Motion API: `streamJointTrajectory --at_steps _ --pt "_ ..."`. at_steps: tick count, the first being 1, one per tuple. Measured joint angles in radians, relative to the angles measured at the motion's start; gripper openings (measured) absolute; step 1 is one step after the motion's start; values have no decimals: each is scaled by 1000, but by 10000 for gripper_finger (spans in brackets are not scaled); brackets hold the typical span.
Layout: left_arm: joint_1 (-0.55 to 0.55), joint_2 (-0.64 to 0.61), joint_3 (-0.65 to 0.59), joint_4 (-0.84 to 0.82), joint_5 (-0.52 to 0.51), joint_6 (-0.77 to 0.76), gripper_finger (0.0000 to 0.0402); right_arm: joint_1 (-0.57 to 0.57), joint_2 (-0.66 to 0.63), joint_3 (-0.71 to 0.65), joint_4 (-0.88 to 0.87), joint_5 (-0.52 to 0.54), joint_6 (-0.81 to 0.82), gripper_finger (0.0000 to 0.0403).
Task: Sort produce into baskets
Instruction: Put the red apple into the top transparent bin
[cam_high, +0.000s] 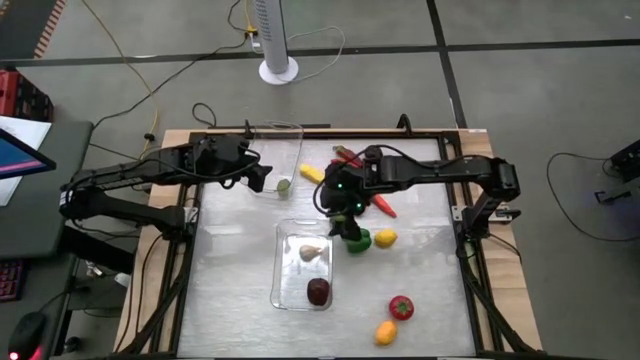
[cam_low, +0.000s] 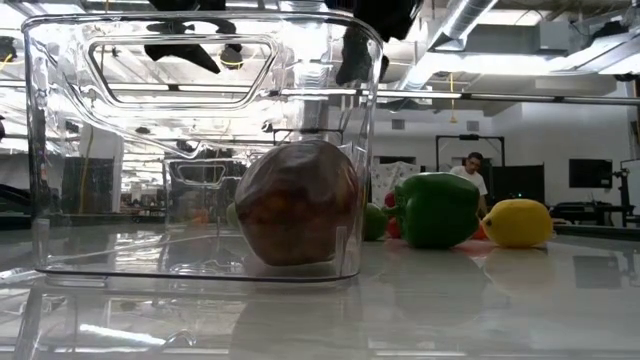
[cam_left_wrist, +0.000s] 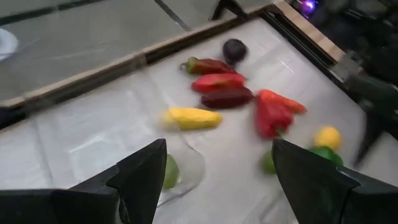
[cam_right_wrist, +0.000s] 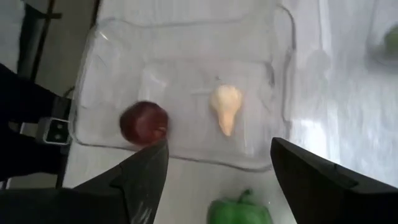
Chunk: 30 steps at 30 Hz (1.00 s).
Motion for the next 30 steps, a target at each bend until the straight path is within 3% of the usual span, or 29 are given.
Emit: streamJointTrajectory --at_steps 6,11,15,19,30 --pt "-58 91 0 24 329 92 277 -26 -39 0 -107 58 -8 311" --pt "-169 202 6 52 376 124 277 -52 -167 0 -191 244 6 311" --pt "-241 299 43 46 381 164 277 -81 -271 -28 -184 313 25 311" --pt "-261 358 108 48 360 164 277 -123 -373 -141 -141 337 52 311" --pt "-271 353 288 82 54 173 277 -190 -504 -571 116 341 205 311"
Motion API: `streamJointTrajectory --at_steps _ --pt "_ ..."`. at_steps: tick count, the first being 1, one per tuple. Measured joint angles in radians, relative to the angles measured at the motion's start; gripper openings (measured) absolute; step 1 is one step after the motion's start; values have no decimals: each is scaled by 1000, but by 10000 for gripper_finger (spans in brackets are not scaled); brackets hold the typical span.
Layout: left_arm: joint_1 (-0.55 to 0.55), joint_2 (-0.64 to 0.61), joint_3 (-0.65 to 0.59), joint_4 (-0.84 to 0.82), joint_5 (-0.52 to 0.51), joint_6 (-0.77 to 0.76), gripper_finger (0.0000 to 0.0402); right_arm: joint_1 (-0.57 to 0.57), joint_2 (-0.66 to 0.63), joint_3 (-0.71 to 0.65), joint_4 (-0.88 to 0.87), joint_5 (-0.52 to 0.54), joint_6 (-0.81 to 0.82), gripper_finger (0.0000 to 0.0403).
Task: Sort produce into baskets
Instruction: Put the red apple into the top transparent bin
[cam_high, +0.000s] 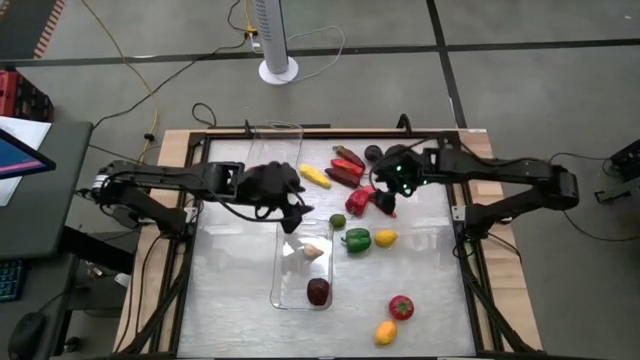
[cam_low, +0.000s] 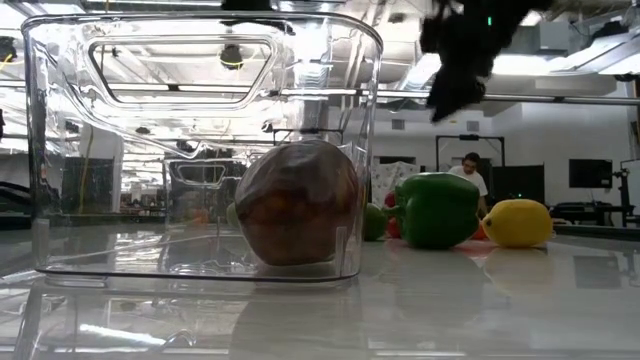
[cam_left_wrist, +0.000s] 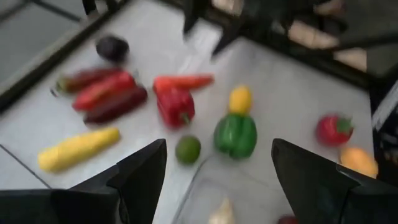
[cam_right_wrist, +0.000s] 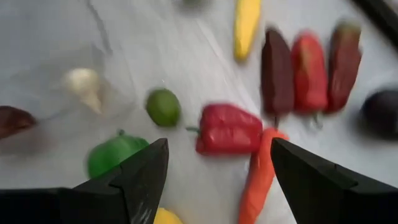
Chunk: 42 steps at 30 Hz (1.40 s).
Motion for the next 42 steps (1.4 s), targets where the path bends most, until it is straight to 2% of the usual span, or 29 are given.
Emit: streamJointTrajectory --at_steps 4,12,14,20,26,28,31,37,42 --pt "-16 -13 8 2 -37 0 277 -6 23 -104 17 -2 40 311" --pt "-52 -11 8 -20 -33 -22 277 4 42 -236 72 -6 86 311" --pt "-59 -11 8 -19 3 -38 277 4 42 -254 77 -6 98 311" --pt "-74 7 -40 2 197 -107 277 4 42 -277 111 -6 101 311" --pt "-119 48 -176 143 343 -319 277 4 -10 -277 68 -11 114 311" --pt "-140 76 -194 246 390 -393 277 4 -52 -277 35 -11 115 311" --pt "-181 137 -203 309 436 -510 277 3 -136 -277 2 -10 99 311" --pt "-258 256 -203 323 411 -756 277 -8 -299 -277 -23 1 40 311" --pt "-265 300 -203 419 331 -853 292 -13 -377 -276 -25 3 12 311"
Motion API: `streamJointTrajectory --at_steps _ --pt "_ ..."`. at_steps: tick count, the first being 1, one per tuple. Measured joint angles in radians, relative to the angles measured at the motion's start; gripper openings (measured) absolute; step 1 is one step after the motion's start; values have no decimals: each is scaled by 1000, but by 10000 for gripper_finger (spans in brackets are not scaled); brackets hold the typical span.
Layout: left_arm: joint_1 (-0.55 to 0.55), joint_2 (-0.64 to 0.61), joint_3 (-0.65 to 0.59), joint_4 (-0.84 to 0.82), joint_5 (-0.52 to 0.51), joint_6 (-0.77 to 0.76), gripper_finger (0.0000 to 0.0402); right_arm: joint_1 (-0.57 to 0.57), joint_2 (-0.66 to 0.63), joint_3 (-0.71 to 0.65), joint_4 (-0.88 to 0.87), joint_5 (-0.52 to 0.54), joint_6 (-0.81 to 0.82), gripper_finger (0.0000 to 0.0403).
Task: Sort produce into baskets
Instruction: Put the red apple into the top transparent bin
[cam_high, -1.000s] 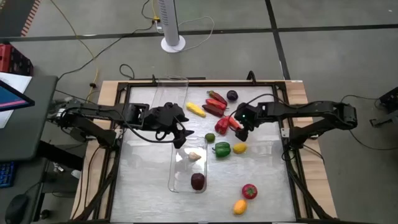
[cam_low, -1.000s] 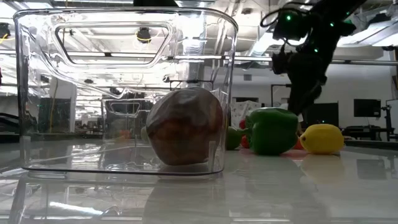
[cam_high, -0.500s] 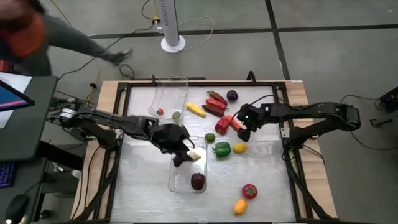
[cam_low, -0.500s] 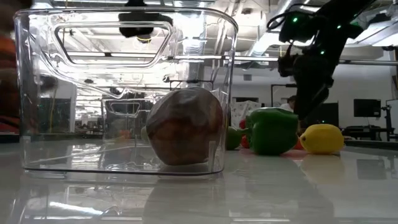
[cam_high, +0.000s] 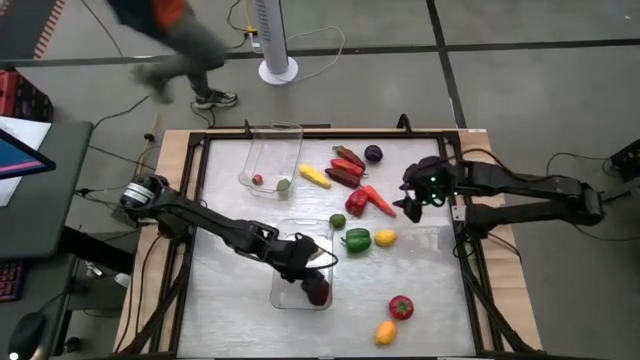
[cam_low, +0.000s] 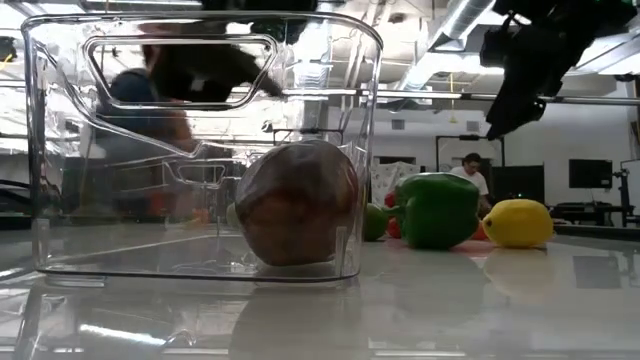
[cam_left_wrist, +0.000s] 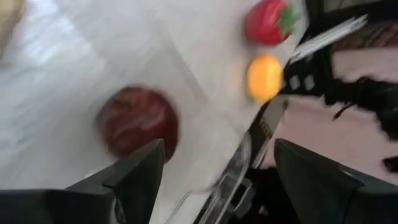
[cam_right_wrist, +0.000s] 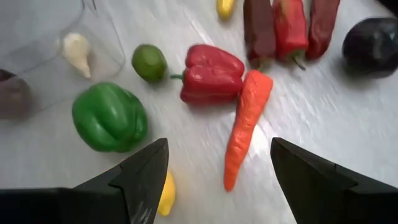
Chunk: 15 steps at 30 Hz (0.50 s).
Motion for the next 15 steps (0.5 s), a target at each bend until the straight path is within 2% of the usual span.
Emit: streamJointTrajectory --at_steps 6,9,15 --pt "3 23 0 -22 -62 -24 326 4 -29 0 -21 -1 0 311" --pt "4 43 14 -32 -91 -18 331 2 -28 0 -26 -1 -1 311" --pt "6 84 71 -171 -138 35 332 4 -27 0 -27 -2 -8 311"
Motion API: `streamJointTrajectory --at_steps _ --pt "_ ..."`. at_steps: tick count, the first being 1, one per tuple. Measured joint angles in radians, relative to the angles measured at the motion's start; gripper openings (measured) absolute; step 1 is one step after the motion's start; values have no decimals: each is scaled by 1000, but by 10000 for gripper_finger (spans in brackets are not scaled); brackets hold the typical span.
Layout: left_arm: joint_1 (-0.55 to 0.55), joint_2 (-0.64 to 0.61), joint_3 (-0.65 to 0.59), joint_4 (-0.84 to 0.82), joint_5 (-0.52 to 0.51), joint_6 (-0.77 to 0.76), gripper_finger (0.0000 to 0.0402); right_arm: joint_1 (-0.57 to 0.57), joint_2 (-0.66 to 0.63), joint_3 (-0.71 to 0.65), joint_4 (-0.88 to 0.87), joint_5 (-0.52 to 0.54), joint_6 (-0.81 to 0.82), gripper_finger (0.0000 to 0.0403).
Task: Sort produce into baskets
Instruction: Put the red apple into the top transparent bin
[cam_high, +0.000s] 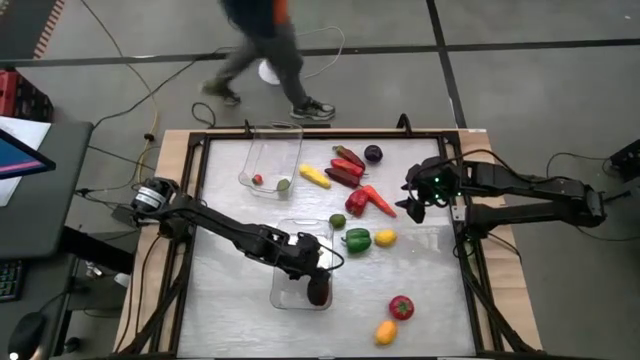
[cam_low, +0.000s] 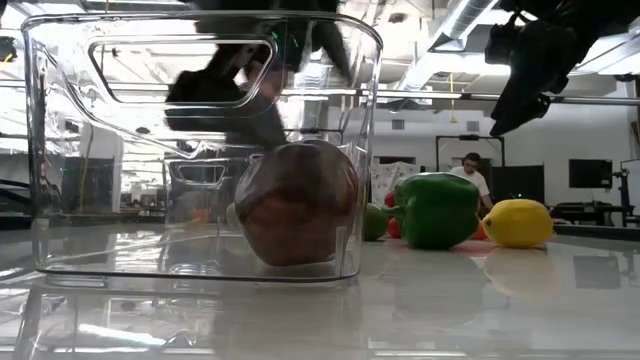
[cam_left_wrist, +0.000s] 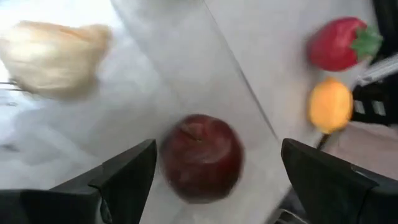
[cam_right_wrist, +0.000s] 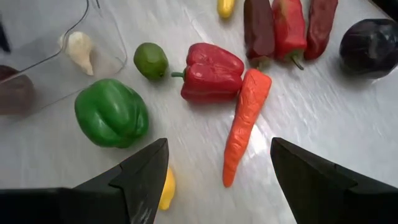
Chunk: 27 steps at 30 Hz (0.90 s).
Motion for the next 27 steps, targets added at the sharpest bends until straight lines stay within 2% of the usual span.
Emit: streamJointTrajectory --at_steps 4,12,15,20,24,27 --pt "11 -33 37 -91 -69 69 332 -1 -1 0 -19 -3 0 311" --pt "12 -185 142 -257 -306 340 332 -2 -1 0 -17 -3 -8 311" --pt "18 -226 143 -347 -374 348 332 -2 -1 0 -15 -3 -8 311" --pt "56 -276 144 -416 -464 255 332 -1 -1 0 -14 -3 -6 311" --pt "93 -276 144 -413 -457 260 332 -1 -1 0 -10 -3 -3 311" --pt "120 -240 144 -404 -317 314 332 -1 -1 0 0 -3 1 311"
